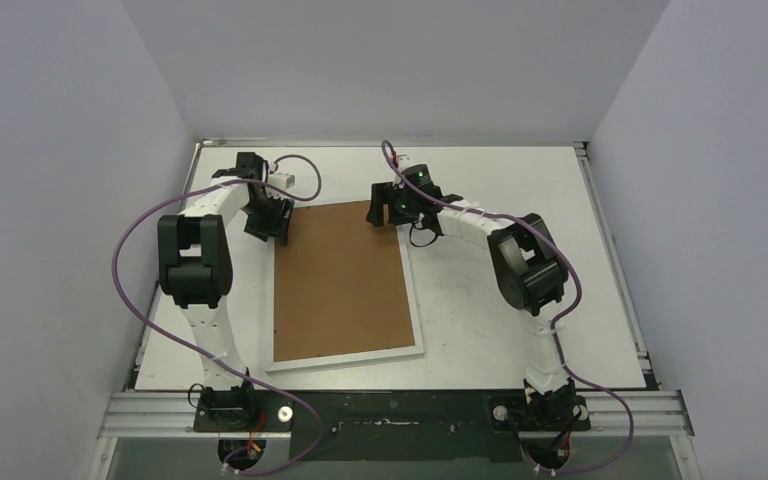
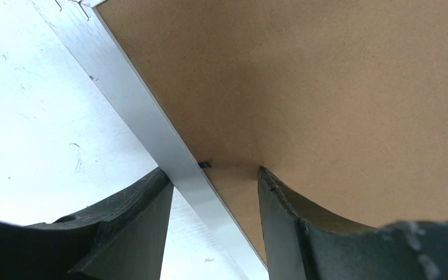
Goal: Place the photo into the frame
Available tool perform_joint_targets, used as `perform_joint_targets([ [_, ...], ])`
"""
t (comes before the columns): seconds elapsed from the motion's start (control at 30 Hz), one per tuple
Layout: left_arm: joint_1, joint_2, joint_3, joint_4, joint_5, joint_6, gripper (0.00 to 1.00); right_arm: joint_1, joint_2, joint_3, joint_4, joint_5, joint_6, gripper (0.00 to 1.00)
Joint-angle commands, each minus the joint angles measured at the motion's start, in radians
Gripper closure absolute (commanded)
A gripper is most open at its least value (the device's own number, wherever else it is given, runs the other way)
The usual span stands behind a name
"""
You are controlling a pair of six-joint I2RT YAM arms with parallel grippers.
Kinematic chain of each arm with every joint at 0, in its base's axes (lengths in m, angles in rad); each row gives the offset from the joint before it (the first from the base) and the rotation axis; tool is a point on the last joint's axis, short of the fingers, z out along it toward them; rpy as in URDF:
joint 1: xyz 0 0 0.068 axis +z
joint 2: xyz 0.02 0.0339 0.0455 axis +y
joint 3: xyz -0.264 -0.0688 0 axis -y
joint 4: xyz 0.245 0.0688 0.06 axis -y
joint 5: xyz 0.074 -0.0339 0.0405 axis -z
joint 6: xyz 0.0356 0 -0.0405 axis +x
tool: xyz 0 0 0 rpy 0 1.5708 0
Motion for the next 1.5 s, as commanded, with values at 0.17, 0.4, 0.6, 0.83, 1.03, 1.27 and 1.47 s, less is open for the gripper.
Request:
perform_joint_targets([
  [0.17, -0.092, 0.092, -0.016, 0.096, 0.105, 0.051, 0.5, 0.145, 0.183, -0.046, -0.342, -0.024, -0.028, 0.24],
  [0.4, -0.091, 0.094, -0.01, 0.092, 0.107, 0.051, 0.51, 0.172, 0.194, -0.006, -0.389, 0.028, -0.062, 0.24],
  [0.6, -0.09, 0.087, -0.006, 0.08, 0.1, 0.054, 0.52, 0.138, 0.147, -0.067, -0.26, -0.112, 0.009, 0.23],
  [0.83, -0.082, 0.076, -0.016, 0.077, 0.097, 0.056, 0.53, 0.019, 0.014, -0.155, -0.025, -0.35, 0.154, 0.19],
  [1.03, -0.07, 0.064, -0.021, 0.072, 0.094, 0.062, 0.53, -0.11, -0.137, -0.276, 0.26, -0.476, 0.335, 0.11],
  [1.27, -0.056, 0.056, -0.034, 0.072, 0.1, 0.062, 0.53, -0.2, -0.232, -0.33, 0.249, -0.461, 0.335, 0.1],
  [1.47, -0.047, 0.047, -0.039, 0.068, 0.104, 0.065, 0.53, -0.256, -0.309, -0.381, 0.215, -0.442, 0.32, 0.1],
])
